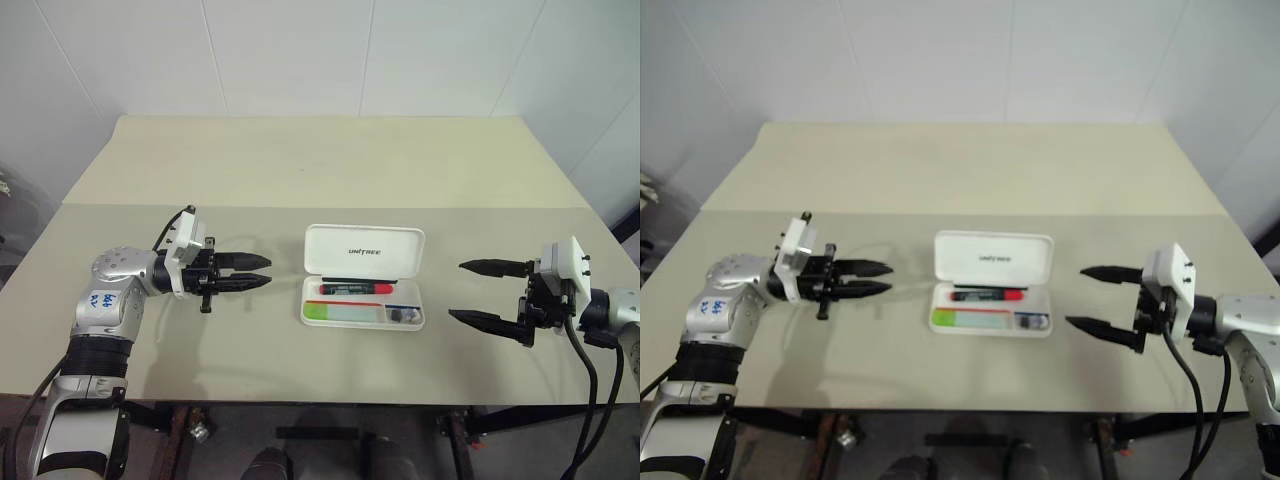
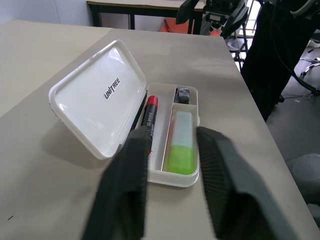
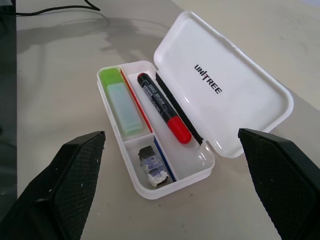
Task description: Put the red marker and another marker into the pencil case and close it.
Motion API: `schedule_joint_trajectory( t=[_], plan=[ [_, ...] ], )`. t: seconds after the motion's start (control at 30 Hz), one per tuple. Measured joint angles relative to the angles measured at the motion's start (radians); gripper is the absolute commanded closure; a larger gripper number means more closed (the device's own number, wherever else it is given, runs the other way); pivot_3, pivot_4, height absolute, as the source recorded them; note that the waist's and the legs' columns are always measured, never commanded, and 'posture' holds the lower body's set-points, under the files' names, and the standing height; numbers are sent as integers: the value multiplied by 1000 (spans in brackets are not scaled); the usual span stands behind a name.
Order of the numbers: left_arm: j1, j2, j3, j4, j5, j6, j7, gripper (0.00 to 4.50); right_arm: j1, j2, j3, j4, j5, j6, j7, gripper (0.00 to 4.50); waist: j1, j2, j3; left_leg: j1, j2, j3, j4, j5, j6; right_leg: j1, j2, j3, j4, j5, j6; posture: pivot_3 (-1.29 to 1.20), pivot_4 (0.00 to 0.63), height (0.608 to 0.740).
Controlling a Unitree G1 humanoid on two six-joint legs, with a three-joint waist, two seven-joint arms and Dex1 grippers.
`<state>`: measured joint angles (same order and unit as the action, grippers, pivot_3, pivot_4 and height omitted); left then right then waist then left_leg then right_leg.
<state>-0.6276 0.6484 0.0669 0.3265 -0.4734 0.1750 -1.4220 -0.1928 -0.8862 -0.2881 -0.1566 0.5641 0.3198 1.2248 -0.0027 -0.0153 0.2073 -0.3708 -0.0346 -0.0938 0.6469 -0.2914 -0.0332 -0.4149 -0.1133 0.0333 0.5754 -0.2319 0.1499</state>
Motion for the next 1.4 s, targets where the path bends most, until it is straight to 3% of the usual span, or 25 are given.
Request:
schedule_joint_trajectory(
  t=[0.03,0.07,0.23,0.4,0.57,0.73,1.03,1.4],
  plan=[
    [0,0,0,0,0,0,0,4445,-3,0,3,1,-3,-3,-3,0,0,0,0,0,0,0,0,0,0,0,0,0,0,0,0,0,150,740],
    [0,0,1,0,0,0,1,4480,-7,0,5,1,-4,-6,-6,0,0,0,0,0,0,0,0,0,0,0,0,0,0,0,0,0,150,740],
    [16,0,1,2,12,-22,26,4480,-18,0,7,2,-15,-14,-15,0,0,0,0,0,0,0,0,0,0,0,0,0,0,0,0,0,150,740],
    [13,-15,13,44,81,-72,186,4480,-18,0,9,2,-16,-14,-24,0,1,0,0,0,0,0,0,0,0,0,0,0,0,0,0,0,150,740],
    [-41,-119,-7,160,189,-128,384,4480,-27,0,20,4,-17,-13,-36,0,7,0,0,-1,-1,-1,1,0,0,0,0,0,0,1,1,0,150,740],
    [-105,-179,-40,268,259,-164,485,4480,-37,1,43,4,-17,-13,-49,0,4,0,0,0,-1,0,0,0,0,0,0,0,0,1,1,0,150,740],
    [-192,-255,-74,367,292,-228,497,4480,-37,28,52,3,-17,-15,-78,0,4,0,0,-1,-1,0,1,0,0,0,0,0,0,1,2,0,150,740],
    [-236,-301,-71,418,271,-333,377,4480,-38,46,65,4,-33,-33,-83,0,3,0,0,-1,-1,0,1,0,0,0,0,0,-1,1,2,0,150,740]
  ],
)
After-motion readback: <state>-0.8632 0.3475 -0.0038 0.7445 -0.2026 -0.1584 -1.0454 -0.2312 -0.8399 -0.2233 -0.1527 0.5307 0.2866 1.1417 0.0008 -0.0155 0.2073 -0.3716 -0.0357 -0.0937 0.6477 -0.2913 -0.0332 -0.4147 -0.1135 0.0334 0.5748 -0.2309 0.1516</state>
